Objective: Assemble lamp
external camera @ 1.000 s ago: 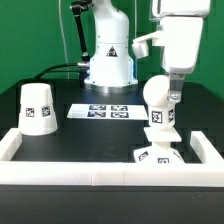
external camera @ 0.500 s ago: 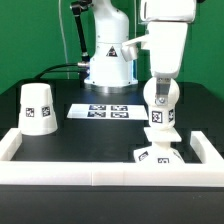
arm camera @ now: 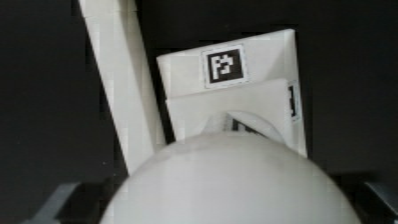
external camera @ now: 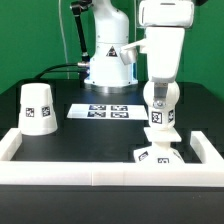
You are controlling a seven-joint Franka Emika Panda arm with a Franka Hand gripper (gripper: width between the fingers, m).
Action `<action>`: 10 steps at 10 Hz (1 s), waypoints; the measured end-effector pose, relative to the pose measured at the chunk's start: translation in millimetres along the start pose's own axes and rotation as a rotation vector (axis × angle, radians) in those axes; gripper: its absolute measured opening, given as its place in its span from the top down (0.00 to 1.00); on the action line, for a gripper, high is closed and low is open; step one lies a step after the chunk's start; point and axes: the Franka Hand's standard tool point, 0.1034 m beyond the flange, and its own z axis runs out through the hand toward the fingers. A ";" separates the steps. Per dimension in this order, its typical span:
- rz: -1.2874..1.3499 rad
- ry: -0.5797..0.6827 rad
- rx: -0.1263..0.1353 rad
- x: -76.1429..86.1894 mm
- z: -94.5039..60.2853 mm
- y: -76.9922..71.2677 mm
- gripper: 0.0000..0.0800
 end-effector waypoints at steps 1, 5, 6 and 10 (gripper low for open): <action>0.032 0.001 0.001 0.0 0.2 0.0 0.28; 0.439 0.010 -0.009 4.9 0.4 0.1 0.28; 0.500 0.011 -0.009 5.6 0.4 0.1 0.28; 0.761 0.014 -0.006 6.1 0.7 -0.1 0.28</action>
Offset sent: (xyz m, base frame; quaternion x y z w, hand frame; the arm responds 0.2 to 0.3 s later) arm -0.0002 0.0020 -0.0036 -0.0125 -0.0111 0.2129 0.9769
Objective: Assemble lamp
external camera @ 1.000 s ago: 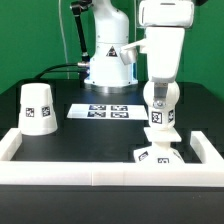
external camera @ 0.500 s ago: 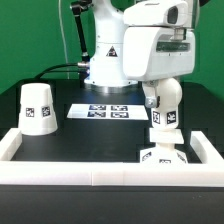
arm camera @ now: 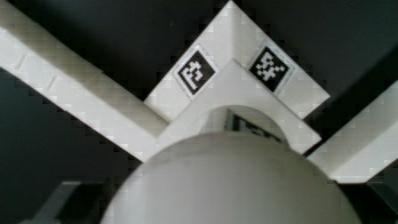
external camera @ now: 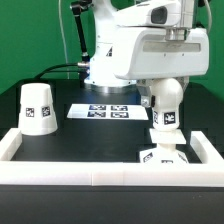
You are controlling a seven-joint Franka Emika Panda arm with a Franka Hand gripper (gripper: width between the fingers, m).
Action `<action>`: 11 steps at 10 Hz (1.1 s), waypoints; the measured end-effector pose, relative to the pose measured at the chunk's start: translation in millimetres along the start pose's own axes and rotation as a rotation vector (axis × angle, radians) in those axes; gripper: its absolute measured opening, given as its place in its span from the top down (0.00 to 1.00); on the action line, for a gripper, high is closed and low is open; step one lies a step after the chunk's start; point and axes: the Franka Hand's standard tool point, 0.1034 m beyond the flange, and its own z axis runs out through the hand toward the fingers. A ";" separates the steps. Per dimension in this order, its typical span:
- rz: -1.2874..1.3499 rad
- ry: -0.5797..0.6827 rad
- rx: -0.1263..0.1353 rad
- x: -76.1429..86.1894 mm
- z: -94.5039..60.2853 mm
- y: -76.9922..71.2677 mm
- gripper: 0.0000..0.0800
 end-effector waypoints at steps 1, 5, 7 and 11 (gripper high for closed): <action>0.068 0.000 0.000 0.2 0.0 -0.3 0.28; 0.446 -0.041 0.024 5.6 0.7 -5.6 0.28; 0.657 -0.076 0.043 10.0 1.3 -7.9 0.28; 0.900 -0.093 0.058 15.3 1.6 -12.1 0.28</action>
Offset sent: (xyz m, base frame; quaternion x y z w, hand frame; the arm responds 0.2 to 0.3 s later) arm 0.0092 -0.0003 0.0023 -0.0220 -0.0613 0.2952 0.9532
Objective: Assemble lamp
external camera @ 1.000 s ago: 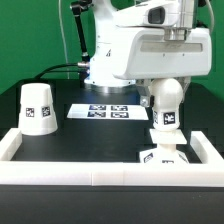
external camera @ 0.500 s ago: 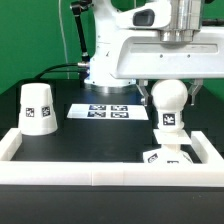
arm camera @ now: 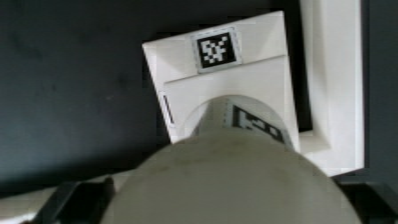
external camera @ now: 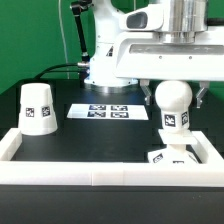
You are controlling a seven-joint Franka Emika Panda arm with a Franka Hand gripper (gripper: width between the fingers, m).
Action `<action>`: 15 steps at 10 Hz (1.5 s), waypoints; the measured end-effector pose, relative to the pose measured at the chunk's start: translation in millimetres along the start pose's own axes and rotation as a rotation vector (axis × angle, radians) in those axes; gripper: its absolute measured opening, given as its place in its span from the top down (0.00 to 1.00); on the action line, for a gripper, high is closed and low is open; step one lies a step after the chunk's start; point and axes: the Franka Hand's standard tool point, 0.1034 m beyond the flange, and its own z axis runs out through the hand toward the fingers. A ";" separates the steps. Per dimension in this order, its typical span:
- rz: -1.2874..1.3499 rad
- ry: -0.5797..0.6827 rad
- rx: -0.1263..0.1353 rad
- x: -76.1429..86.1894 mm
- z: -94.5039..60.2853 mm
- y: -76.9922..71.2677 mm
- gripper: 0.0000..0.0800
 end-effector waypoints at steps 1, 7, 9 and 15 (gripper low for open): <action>0.085 -0.005 0.009 -0.8 0.1 -1.6 0.28; 0.572 -0.077 0.016 -7.9 1.4 -11.0 0.28; 0.757 -0.099 0.004 -10.2 2.2 -15.8 0.28; 1.090 -0.197 0.024 -5.9 1.5 -17.7 0.28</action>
Offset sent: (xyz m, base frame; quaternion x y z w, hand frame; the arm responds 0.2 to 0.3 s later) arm 0.0000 0.0000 0.0000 0.0000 0.0000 0.1938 0.9810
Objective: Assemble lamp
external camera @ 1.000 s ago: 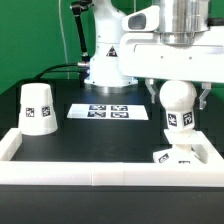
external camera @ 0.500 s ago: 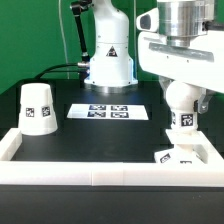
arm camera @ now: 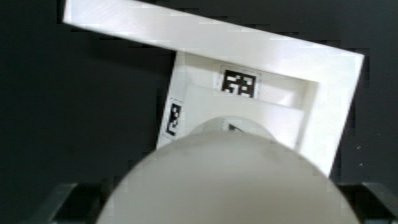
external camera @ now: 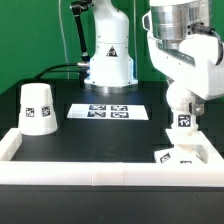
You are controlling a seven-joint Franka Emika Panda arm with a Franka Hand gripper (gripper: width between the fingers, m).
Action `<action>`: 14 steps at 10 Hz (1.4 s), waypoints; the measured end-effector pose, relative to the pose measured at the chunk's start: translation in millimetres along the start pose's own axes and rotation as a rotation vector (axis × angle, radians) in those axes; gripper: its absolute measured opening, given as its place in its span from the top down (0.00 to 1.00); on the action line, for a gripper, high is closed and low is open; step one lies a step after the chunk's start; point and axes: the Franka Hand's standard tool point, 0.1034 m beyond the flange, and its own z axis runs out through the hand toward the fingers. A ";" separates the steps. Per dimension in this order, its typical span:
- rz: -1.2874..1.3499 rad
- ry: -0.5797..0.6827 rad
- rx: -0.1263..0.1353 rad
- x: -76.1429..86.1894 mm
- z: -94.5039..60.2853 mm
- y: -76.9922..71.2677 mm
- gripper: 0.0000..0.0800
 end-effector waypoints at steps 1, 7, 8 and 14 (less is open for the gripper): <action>-0.016 0.000 -0.001 -0.7 0.6 0.4 0.27; -0.544 0.038 0.051 -16.3 -2.5 -5.0 0.13; -0.657 0.042 0.053 -18.1 -4.6 -2.9 0.13; -1.124 0.057 0.042 -13.8 -4.4 2.4 0.13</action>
Offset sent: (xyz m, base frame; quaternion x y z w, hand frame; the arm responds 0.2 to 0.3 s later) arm -0.0014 0.0036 -0.0005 0.0228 0.0232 -0.0966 0.9948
